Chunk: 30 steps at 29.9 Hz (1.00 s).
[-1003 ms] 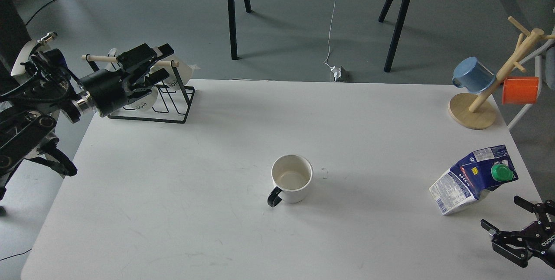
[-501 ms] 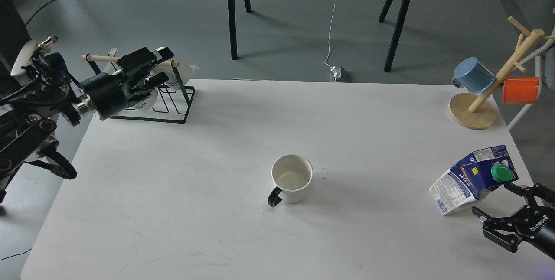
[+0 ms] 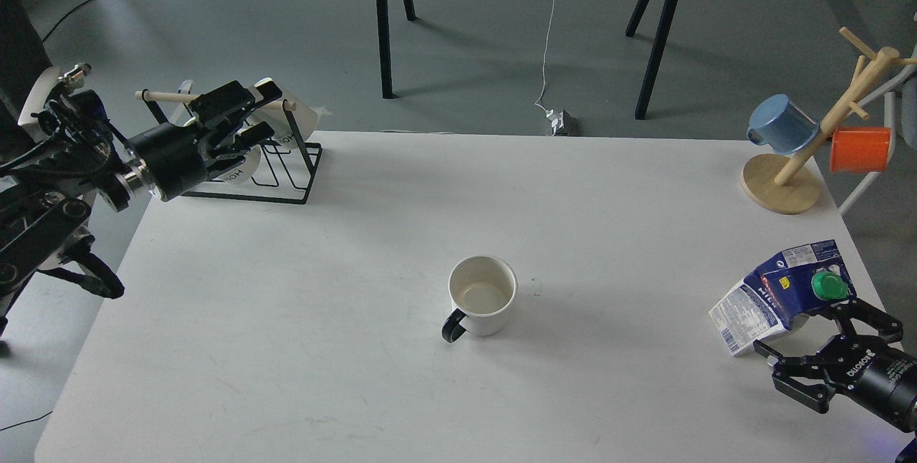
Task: Place cup and milk with both arms
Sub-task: 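Reach the right gripper to the blue-and-white milk carton and grasp it, then slide the milk carton with the right gripper next to the white mug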
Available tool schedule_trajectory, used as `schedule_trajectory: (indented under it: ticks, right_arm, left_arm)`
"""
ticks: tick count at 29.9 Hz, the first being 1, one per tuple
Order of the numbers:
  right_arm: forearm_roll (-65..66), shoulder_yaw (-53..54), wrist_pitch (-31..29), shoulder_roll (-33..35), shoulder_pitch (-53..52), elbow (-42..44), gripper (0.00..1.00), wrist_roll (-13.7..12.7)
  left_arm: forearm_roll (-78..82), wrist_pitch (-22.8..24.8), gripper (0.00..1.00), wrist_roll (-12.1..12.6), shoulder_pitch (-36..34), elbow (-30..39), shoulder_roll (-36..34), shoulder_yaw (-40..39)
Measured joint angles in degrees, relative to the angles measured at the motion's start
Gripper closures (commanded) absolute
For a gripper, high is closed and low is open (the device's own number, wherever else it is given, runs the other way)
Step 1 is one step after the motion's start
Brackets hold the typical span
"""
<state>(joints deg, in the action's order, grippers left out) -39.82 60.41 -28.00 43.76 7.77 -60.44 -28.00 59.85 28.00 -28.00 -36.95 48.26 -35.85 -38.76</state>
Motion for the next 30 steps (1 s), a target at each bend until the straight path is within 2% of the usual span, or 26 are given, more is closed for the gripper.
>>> schedule_trajectory:
  ticks: [11, 14, 15, 18, 19, 24, 30]
  right_arm:
    - [-0.17, 1.18, 0.0, -2.37, -2.02, 0.77, 0.02, 0.0]
    - [-0.18, 1.21, 0.0, -2.64, -2.42, 0.77, 0.05, 0.0]
    - [-0.18, 1.21, 0.0, -2.8, -2.5, 0.77, 0.11, 0.0]
    - [-0.18, 1.21, 0.0, -2.94, -2.57, 0.75, 0.44, 0.0]
    - [-0.18, 1.21, 0.0, -2.95, -2.57, 0.7, 0.5, 0.0]
    - [-0.06, 0.99, 0.0, -2.98, -2.53, 0.52, 0.65, 0.0]
    - [-0.01, 1.1, 0.0, -2.98, -2.53, 0.3, 0.65, 0.0]
  left_arm:
    - [0.0, 0.0, 0.07, 0.0, 0.43, -0.58, 0.08, 0.0]
    - [0.0, 0.0, 0.07, 0.0, 0.73, -0.76, 0.08, 0.0]
    - [0.0, 0.0, 0.07, 0.0, 0.77, -0.78, 0.08, 0.0]
    - [0.0, 0.0, 0.07, 0.0, 0.81, -0.81, 0.08, 0.0]
    - [0.0, 0.0, 0.07, 0.0, 0.82, -0.84, 0.08, 0.0]
    - [0.0, 0.0, 0.07, 0.0, 0.9, -1.38, 0.21, 0.0]
    - [0.0, 0.0, 0.07, 0.0, 0.91, -1.77, 0.56, 0.08]
